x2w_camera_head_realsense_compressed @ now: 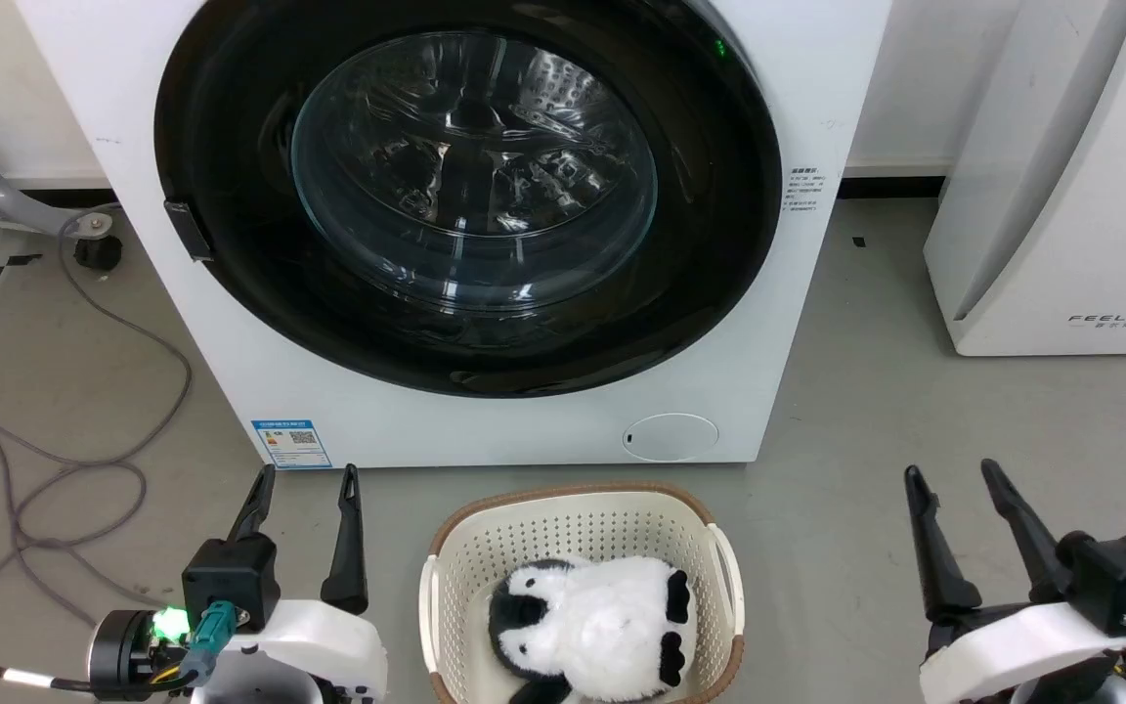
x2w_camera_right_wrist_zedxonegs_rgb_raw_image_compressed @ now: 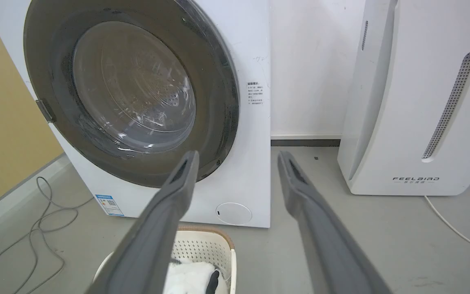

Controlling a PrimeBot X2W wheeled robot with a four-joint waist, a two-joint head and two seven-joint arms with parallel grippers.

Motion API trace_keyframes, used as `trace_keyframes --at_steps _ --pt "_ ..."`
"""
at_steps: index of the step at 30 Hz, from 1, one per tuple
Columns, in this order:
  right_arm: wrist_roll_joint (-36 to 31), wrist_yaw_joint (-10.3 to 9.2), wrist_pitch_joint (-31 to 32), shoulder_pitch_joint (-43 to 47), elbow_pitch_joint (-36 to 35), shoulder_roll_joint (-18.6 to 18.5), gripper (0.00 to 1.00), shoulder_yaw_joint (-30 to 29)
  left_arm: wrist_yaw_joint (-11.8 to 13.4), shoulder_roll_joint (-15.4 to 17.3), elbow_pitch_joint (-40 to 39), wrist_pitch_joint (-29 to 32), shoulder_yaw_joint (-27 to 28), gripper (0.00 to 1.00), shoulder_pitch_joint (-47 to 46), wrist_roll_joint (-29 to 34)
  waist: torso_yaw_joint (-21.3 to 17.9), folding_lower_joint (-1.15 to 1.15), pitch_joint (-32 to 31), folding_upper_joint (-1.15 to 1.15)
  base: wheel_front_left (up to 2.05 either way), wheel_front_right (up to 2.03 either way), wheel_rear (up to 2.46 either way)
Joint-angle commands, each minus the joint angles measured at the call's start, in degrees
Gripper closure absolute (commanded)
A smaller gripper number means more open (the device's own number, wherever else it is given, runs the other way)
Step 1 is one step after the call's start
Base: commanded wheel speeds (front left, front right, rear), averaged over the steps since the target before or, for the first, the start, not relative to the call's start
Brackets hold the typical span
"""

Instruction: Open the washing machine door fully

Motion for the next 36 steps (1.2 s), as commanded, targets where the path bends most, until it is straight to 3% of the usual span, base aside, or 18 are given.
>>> trace_keyframes --at_steps 1,10,11,12,36 --pt "0.97 0.01 -0.73 -0.2 -0.23 0.06 0.0 -0.33 0.3 0.01 0.23 -0.56 -0.02 0.0 -0.42 -0.2 0.02 0.0 0.02 0.0 0.0 0.0 0.0" --pt "3.66 0.01 -1.8 -0.64 -0.07 0.08 0.0 -0.34 0.78 0.02 0.43 -1.63 -0.3 0.0 -0.64 -0.5 0.15 0.0 0.37 0.0 0.0 0.0 0.0" --pt "4.12 0.01 -1.92 -0.72 -0.02 0.08 0.38 -0.31 0.84 0.02 0.44 -1.75 -0.32 0.0 -0.69 -0.54 0.17 0.0 0.44 0.0 0.0 0.0 0.0" --pt "4.74 0.01 -2.04 -0.83 0.02 0.08 1.0 -0.27 0.9 0.02 0.45 -1.87 -0.35 0.0 -0.74 -0.57 0.19 0.0 0.53 0.0 0.0 0.0 0.0" --pt "39.95 0.02 -3.23 -11.36 6.66 -0.21 1.0 -3.0 1.88 0.02 0.12 -4.74 -0.24 0.0 -3.19 -1.17 1.12 0.0 5.0 0.0 0.0 0.0 0.0"
